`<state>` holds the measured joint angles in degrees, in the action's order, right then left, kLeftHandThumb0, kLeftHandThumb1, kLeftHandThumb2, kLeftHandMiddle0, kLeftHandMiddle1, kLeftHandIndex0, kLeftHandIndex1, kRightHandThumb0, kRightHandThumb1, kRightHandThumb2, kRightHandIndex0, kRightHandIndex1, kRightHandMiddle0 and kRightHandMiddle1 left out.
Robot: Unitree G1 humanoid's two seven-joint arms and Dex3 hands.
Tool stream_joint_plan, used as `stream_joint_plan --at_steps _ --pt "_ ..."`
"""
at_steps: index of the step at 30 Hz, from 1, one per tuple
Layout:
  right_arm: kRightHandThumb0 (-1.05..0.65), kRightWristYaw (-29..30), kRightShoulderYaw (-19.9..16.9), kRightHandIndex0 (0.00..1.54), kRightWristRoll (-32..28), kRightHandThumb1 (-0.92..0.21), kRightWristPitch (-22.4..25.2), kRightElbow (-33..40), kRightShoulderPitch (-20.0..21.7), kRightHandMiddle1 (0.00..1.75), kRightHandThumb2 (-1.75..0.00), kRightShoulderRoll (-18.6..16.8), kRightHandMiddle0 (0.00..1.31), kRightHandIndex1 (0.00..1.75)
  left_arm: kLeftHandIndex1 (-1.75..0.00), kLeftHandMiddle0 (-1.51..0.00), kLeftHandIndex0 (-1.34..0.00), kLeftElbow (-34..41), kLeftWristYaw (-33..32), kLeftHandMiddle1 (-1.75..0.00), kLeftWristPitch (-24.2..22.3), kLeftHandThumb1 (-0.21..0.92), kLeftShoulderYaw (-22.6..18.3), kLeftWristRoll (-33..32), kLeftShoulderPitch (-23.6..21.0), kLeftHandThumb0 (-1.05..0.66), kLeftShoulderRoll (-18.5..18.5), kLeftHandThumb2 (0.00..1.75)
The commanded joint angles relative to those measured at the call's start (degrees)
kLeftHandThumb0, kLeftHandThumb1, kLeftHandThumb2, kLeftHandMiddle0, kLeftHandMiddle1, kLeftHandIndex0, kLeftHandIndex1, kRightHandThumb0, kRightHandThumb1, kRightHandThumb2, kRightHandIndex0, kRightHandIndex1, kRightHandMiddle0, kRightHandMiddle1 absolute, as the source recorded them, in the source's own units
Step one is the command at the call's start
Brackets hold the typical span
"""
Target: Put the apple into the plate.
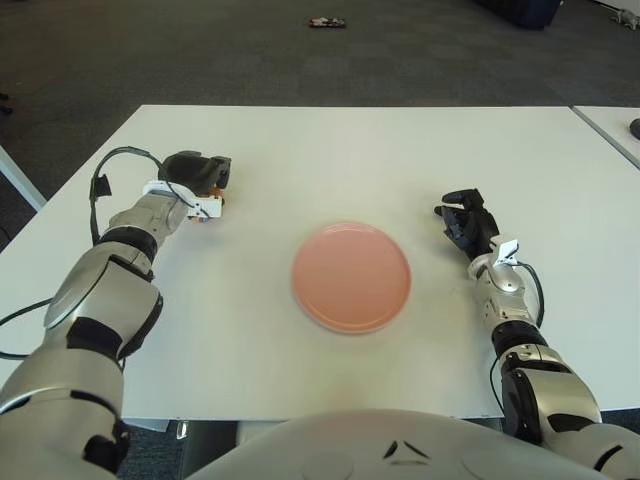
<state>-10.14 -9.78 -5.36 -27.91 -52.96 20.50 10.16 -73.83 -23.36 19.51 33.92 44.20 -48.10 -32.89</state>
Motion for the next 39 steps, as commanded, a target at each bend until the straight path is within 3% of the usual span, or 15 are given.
stream_joint_plan --at_steps 1,10,21,39 --pt "-0.35 -0.22 -0.04 0.34 -0.11 -0.92 3.41 -2.44 -2.72 1.69 -0.47 -0.29 0.25 1.23 -1.45 -0.84 -0.82 -0.53 -0.35 -1.75 0.79 -0.03 -1.14 -1.34 2.71 -0.01 1.91 1.61" --pt "-0.35 -0.21 -0.03 0.34 -0.13 -0.92 3.41 -2.44 -2.72 1.69 -0.47 -0.29 0.25 1.23 -1.62 -0.88 -0.76 -0.99 -1.01 -1.75 0.69 -0.07 -3.36 -3.55 3.10 -0.01 2.73 1.71" --pt "-0.35 -0.20 -0.01 0.34 -0.17 -0.92 3.50 -2.51 -2.56 1.69 -0.47 -0.24 0.25 1.23 -1.56 -0.86 -0.78 -1.17 -0.39 -1.75 1.34 -0.06 -5.06 -4.89 3.17 -0.01 3.17 1.68" --pt "-0.35 -0.21 0.03 0.34 -0.21 -0.92 3.49 -2.52 -2.56 1.69 -0.47 -0.23 0.25 1.23 -1.57 -0.87 -0.78 -0.64 3.59 -1.75 6.15 -0.07 -9.71 -10.14 3.97 -0.01 3.01 1.70"
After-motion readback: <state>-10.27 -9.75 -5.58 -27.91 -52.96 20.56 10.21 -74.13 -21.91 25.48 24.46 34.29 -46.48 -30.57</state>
